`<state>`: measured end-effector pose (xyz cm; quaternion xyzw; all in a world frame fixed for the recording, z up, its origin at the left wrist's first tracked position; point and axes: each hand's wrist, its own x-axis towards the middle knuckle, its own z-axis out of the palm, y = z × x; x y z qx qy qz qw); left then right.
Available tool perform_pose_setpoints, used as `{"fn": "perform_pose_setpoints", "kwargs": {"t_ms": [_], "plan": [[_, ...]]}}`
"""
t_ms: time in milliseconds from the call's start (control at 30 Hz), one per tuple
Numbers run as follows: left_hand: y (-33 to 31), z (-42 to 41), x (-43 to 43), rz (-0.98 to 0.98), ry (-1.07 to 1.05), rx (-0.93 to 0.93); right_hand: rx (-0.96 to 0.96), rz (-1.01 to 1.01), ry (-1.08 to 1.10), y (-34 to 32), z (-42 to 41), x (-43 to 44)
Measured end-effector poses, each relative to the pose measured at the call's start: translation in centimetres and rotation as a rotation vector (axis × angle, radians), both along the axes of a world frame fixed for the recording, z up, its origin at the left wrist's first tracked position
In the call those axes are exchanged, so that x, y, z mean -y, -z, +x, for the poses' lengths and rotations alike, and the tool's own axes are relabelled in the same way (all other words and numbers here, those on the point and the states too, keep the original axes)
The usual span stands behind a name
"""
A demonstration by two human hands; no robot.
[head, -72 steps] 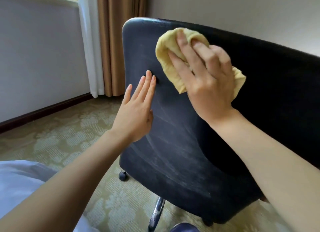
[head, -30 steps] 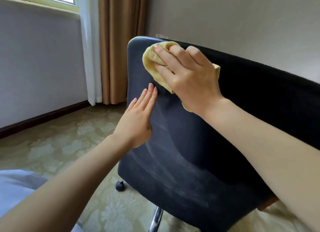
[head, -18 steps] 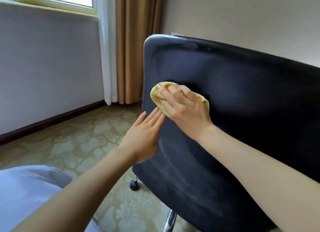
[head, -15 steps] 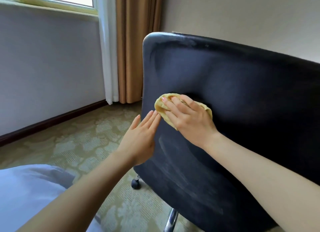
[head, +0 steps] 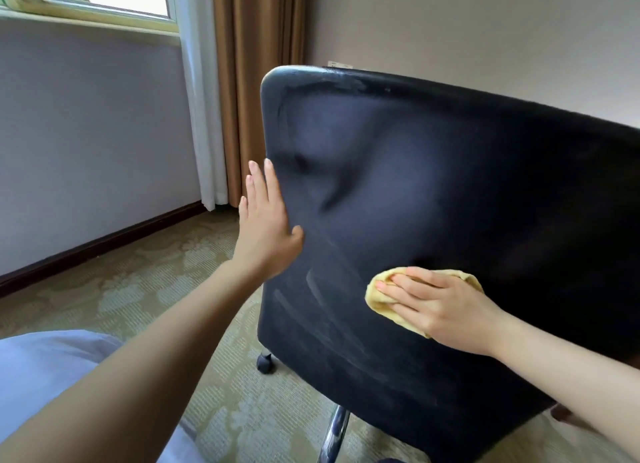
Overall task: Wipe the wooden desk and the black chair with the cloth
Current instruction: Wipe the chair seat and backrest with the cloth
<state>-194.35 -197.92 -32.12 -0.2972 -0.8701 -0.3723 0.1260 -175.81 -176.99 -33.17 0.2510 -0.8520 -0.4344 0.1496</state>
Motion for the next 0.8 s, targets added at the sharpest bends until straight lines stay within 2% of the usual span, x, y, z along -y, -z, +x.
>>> {"fn": "perform_pose_setpoints", "kwargs": {"t_ms": [133, 200, 400, 633, 800], "plan": [[-1.7, -1.6, -0.5, 0.216, 0.025, 0.104, -0.052, 0.001, -0.009, -1.0, 2.3, -1.1], [-2.3, -2.0, -0.5, 0.293, 0.129, 0.180, -0.119, -0.001, -0.046, -1.6, 2.3, -1.1], [-2.4, -2.5, 0.3, 0.457, 0.379, 0.320, -0.497, -0.258, -0.159, -5.4, -2.1, 2.4], [-1.8, -2.7, 0.9, 0.425, 0.480, 0.275, -0.701, -0.294, -0.195, -10.6, -6.6, 6.9], [-1.3, -3.1, 2.4, 0.253, 0.518, 0.232, -0.752, -0.267, -0.240, -11.5, -9.7, 9.3]]}}
